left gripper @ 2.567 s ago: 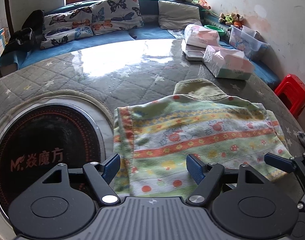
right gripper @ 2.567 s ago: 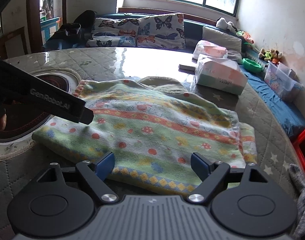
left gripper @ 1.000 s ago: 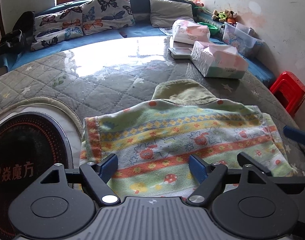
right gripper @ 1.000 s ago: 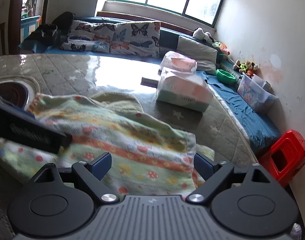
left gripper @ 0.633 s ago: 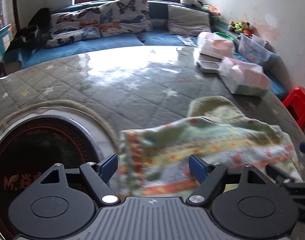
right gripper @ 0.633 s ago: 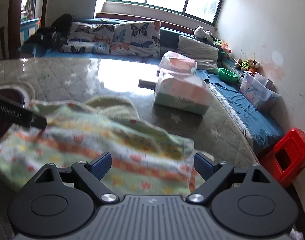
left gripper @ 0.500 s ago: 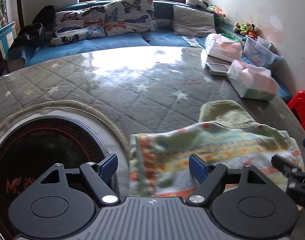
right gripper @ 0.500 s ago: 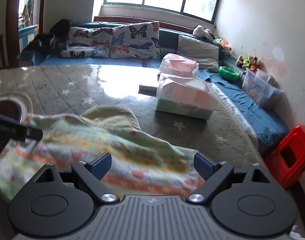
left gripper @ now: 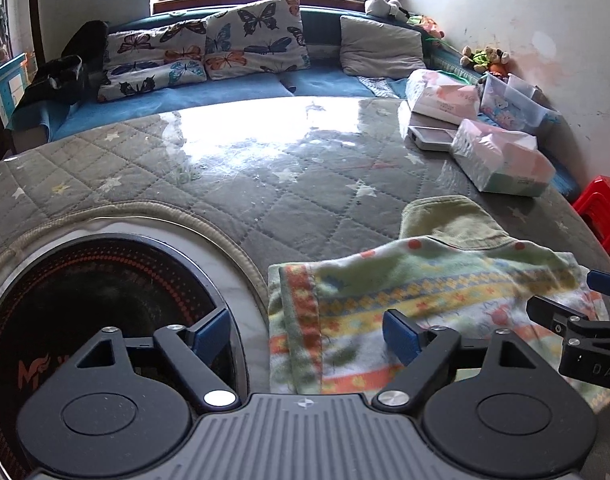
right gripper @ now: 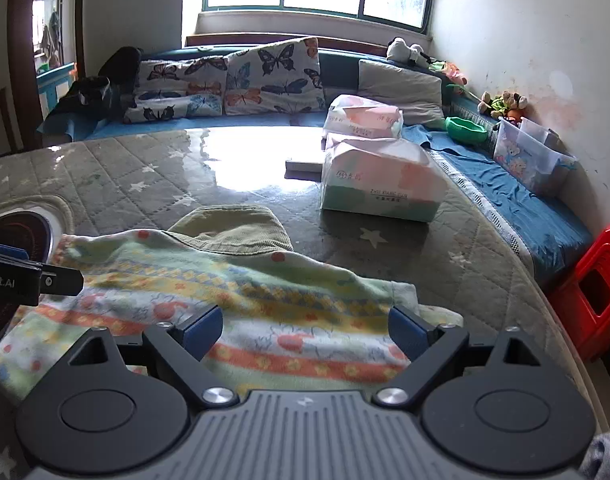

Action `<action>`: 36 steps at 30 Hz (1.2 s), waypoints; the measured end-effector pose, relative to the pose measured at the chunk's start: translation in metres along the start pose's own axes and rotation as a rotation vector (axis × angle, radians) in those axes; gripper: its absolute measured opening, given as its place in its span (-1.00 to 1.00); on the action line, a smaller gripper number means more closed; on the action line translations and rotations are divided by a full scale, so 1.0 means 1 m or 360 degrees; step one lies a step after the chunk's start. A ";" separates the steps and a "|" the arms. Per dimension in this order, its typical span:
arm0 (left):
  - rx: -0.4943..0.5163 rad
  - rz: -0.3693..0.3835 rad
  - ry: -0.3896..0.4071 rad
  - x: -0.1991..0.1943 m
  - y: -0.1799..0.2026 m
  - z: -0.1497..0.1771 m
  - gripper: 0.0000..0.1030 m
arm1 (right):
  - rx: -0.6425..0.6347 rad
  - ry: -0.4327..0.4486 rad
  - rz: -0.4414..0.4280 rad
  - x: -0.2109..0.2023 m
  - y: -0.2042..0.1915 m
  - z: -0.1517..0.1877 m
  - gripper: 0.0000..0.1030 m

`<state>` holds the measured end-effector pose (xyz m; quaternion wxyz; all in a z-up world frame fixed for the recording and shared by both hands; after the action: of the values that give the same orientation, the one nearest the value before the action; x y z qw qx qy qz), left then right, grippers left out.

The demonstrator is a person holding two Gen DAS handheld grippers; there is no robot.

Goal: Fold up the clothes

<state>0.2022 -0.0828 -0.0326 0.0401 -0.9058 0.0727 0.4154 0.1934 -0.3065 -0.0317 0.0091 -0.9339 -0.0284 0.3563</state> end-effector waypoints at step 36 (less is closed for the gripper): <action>0.0067 0.0059 0.0128 -0.087 0.017 0.078 1.00 | 0.0237 0.0033 -0.0146 -0.086 -0.007 0.075 1.00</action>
<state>0.0854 -0.0811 -0.0176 0.0485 -0.9192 0.0996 0.3778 0.0791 -0.3048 -0.0305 0.0951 -0.9320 -0.0446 0.3470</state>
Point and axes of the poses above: each gripper's, at about its wrist camera, not at the fingertips, and x roughly the way its jaws point, y to its right, z to its underside, the point moved 2 cm from there along x, roughly the way its jaws point, and after that the axes turned 9 degrees about x, right-handed, at the moved point
